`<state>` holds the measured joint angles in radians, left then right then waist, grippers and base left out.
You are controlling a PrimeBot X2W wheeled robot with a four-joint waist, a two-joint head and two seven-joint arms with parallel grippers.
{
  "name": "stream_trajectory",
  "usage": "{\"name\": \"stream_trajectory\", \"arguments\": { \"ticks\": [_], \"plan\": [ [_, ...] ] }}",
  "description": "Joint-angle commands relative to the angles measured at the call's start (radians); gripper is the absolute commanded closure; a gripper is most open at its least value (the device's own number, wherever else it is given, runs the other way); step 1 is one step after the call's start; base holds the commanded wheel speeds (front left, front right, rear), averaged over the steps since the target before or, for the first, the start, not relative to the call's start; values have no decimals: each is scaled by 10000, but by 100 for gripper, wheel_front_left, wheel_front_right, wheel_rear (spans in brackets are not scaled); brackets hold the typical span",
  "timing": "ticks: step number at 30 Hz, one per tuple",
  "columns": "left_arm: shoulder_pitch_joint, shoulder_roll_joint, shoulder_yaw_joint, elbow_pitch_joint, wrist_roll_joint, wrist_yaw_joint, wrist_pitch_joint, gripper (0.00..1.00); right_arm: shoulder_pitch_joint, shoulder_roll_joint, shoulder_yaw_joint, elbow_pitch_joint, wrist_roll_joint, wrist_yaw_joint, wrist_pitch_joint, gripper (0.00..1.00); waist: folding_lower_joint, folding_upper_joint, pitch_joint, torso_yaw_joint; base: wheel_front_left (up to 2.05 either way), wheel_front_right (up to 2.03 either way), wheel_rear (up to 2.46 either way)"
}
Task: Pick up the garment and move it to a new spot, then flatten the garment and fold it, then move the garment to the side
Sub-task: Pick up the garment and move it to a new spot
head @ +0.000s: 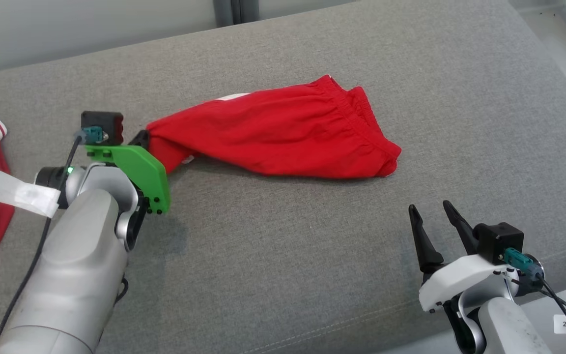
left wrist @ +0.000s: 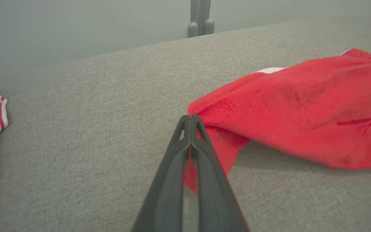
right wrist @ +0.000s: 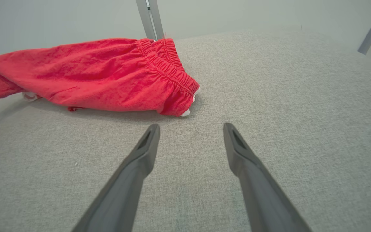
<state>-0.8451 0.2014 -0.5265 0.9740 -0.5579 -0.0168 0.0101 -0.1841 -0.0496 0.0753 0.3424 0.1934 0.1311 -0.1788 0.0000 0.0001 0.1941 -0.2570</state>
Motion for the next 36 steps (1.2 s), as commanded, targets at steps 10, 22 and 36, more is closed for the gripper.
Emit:
{"name": "stream_trajectory", "arguments": {
  "ticks": [10,22,36],
  "plan": [
    [1581,-409,-384,-28,-148,-266,-243,100,477,-17,-245,-52,-304,-6,296,0,0,-1,-896,491,0,0,0],
    [2883,-576,-539,-436,-377,-88,-344,0,855,-18,-270,-396,-413,-6,638,0,0,-1,-1413,675,0,0,0],
    [3999,-118,-52,-2026,-504,703,-1872,0,1142,-18,-539,-679,-392,-7,769,0,0,-1,-1688,790,0,0,0]
  ]
}}
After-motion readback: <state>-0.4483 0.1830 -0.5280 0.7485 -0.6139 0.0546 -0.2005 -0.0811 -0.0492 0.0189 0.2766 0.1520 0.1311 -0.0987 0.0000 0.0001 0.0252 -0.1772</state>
